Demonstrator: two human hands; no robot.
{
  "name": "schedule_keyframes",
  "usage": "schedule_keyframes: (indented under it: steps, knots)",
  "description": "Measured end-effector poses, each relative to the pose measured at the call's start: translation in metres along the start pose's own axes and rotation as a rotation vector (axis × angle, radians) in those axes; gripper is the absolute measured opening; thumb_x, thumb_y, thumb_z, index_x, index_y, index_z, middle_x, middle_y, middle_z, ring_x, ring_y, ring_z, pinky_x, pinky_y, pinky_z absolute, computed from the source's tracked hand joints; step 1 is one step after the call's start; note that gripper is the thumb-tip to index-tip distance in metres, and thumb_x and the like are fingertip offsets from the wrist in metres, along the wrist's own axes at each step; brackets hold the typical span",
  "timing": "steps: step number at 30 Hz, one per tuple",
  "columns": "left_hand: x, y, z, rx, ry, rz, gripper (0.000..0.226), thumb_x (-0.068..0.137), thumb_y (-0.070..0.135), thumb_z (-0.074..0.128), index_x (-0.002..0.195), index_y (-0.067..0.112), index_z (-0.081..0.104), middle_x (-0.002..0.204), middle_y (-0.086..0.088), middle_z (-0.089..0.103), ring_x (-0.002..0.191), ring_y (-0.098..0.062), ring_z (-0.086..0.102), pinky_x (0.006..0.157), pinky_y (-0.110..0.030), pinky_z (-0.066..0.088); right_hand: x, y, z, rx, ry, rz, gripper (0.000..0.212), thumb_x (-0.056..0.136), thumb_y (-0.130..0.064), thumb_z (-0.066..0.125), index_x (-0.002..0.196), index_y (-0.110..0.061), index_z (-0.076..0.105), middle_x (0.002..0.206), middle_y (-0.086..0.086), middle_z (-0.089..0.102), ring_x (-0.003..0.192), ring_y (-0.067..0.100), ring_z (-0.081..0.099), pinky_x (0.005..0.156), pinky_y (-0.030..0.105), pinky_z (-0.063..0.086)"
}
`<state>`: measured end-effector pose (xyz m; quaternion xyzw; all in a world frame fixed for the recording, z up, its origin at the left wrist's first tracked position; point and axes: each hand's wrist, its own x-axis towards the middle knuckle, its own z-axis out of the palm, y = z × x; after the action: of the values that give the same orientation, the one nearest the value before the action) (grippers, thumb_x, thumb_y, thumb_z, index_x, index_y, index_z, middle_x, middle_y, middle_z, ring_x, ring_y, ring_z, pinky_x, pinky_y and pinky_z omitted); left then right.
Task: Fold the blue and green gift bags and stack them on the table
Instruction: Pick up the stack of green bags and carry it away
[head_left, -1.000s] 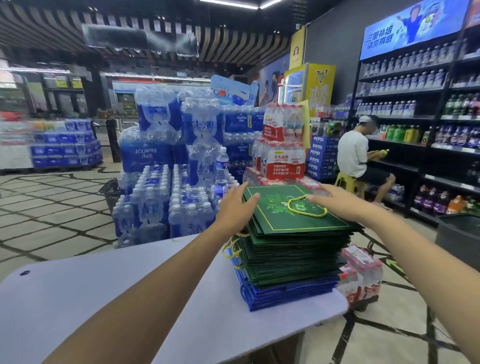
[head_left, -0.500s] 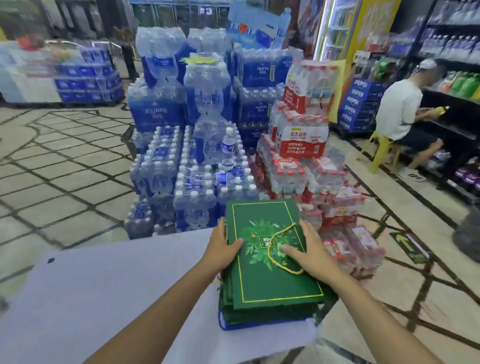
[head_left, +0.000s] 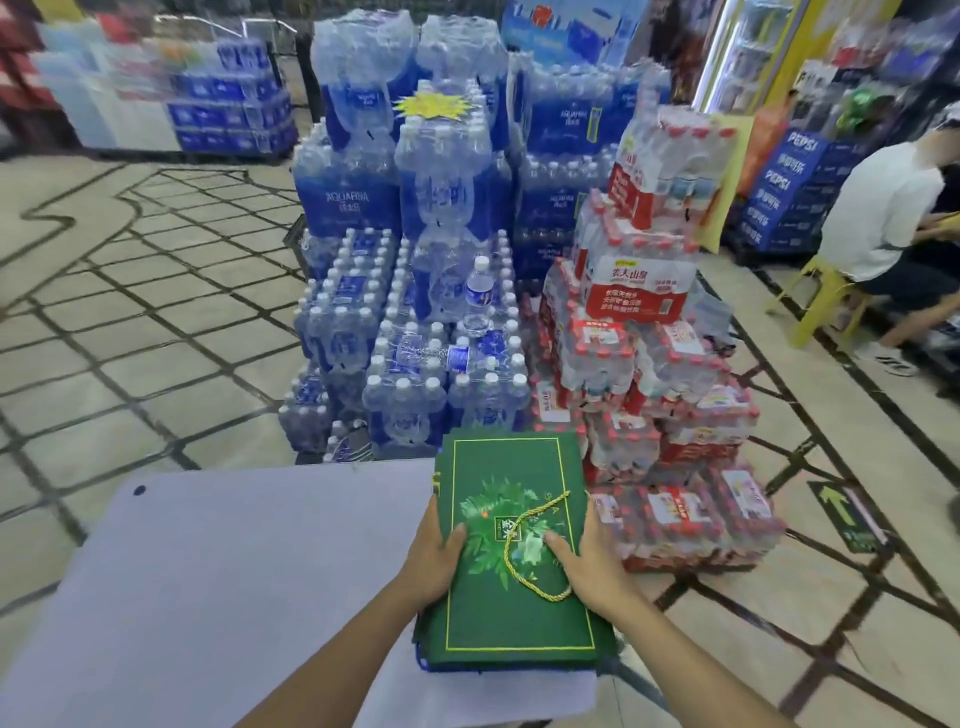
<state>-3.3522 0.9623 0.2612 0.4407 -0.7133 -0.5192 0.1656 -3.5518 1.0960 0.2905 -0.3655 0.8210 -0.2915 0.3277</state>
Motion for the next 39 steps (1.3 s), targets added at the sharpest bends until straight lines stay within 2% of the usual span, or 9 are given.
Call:
schedule_keyframes:
  steps: [4, 8, 11, 15, 19, 22, 26, 33, 39]
  knots:
    - [0.001, -0.001, -0.008, -0.205, -0.081, -0.160, 0.058, 0.095, 0.042, 0.064, 0.143, 0.045, 0.032, 0.153, 0.000, 0.049, 0.130, -0.017, 0.057, 0.114, -0.046, 0.044, 0.011, 0.011, 0.004, 0.133, -0.029, 0.071, 0.096, 0.100, -0.046, 0.058, 0.162, -0.017, -0.010, 0.172, 0.003, 0.001, 0.157, 0.021, 0.007, 0.127, 0.038, 0.011]
    - [0.012, -0.013, -0.021, -0.293, -0.136, -0.492, 0.118, 0.082, 0.052, 0.082, 0.164, 0.020, 0.003, 0.161, -0.003, 0.036, 0.137, -0.026, 0.051, 0.112, -0.040, 0.044, 0.015, 0.006, -0.001, 0.340, -0.065, 0.267, 0.095, 0.096, -0.040, 0.069, 0.162, -0.018, 0.005, 0.161, 0.005, 0.031, 0.146, 0.022, 0.033, 0.113, 0.032, 0.030]
    - [0.023, -0.025, -0.027, -0.243, -0.202, -0.582, 0.128, 0.053, 0.080, 0.086, 0.152, 0.014, 0.039, 0.138, -0.003, 0.062, 0.119, -0.024, 0.066, 0.104, -0.041, 0.052, 0.021, 0.002, -0.005, 0.413, -0.022, 0.364, 0.089, 0.087, -0.041, 0.080, 0.157, -0.021, 0.028, 0.145, 0.004, 0.051, 0.117, 0.019, 0.049, 0.101, 0.031, 0.041]
    - [0.025, -0.028, -0.031, -0.166, -0.342, -0.647, 0.106, 0.049, 0.093, 0.074, 0.126, 0.021, 0.061, 0.125, 0.000, 0.067, 0.119, -0.022, 0.061, 0.101, -0.041, 0.043, 0.025, -0.002, -0.001, 0.082, 0.136, 0.479, 0.112, 0.055, -0.076, 0.085, 0.145, -0.023, 0.045, 0.143, 0.010, 0.053, 0.126, 0.031, 0.054, 0.106, 0.043, 0.046]
    - [0.032, -0.033, -0.032, -0.167, -0.389, -0.629, 0.104, 0.045, 0.093, 0.075, 0.120, 0.022, 0.066, 0.114, 0.001, 0.076, 0.111, -0.020, 0.068, 0.103, -0.041, 0.050, 0.022, -0.006, -0.001, -0.171, 0.283, 0.442, 0.124, 0.054, -0.086, 0.076, 0.152, -0.023, 0.034, 0.151, 0.009, 0.040, 0.138, 0.032, 0.044, 0.110, 0.049, 0.041]
    - [0.031, -0.036, -0.029, -0.233, -0.380, -0.644, 0.101, 0.046, 0.088, 0.080, 0.120, 0.021, 0.069, 0.108, 0.000, 0.079, 0.108, -0.022, 0.072, 0.102, -0.044, 0.054, 0.027, 0.009, 0.003, 0.206, 0.071, 0.545, 0.127, 0.053, -0.078, 0.085, 0.154, -0.019, 0.037, 0.149, 0.010, 0.052, 0.134, 0.032, 0.054, 0.110, 0.051, 0.045]
    - [0.027, -0.034, -0.027, -0.333, -0.412, -0.638, 0.093, 0.056, 0.081, 0.081, 0.126, 0.020, 0.068, 0.113, -0.001, 0.078, 0.109, -0.022, 0.073, 0.105, -0.045, 0.053, 0.026, 0.018, 0.000, 0.637, -0.315, 0.553, 0.068, 0.072, -0.057, 0.085, 0.126, -0.020, 0.068, 0.110, 0.009, 0.078, 0.101, 0.031, 0.075, 0.097, 0.051, 0.058]
    - [0.021, -0.023, -0.022, -0.399, -0.389, -0.585, 0.083, 0.068, 0.073, 0.076, 0.126, 0.014, 0.070, 0.114, -0.006, 0.077, 0.108, -0.022, 0.074, 0.107, -0.042, 0.051, 0.031, 0.032, 0.005, 0.687, -0.313, 0.512, 0.068, 0.072, -0.056, 0.085, 0.128, -0.021, 0.067, 0.112, 0.009, 0.077, 0.103, 0.032, 0.074, 0.097, 0.052, 0.057]
    - [0.019, -0.015, -0.016, -0.438, -0.322, -0.550, 0.059, 0.088, 0.061, 0.069, 0.127, 0.017, 0.068, 0.112, -0.003, 0.078, 0.104, -0.020, 0.075, 0.091, -0.033, 0.055, 0.034, 0.035, 0.001, 0.723, -0.327, 0.485, 0.063, 0.077, -0.050, 0.084, 0.129, -0.020, 0.064, 0.113, 0.010, 0.077, 0.105, 0.033, 0.074, 0.098, 0.053, 0.056]
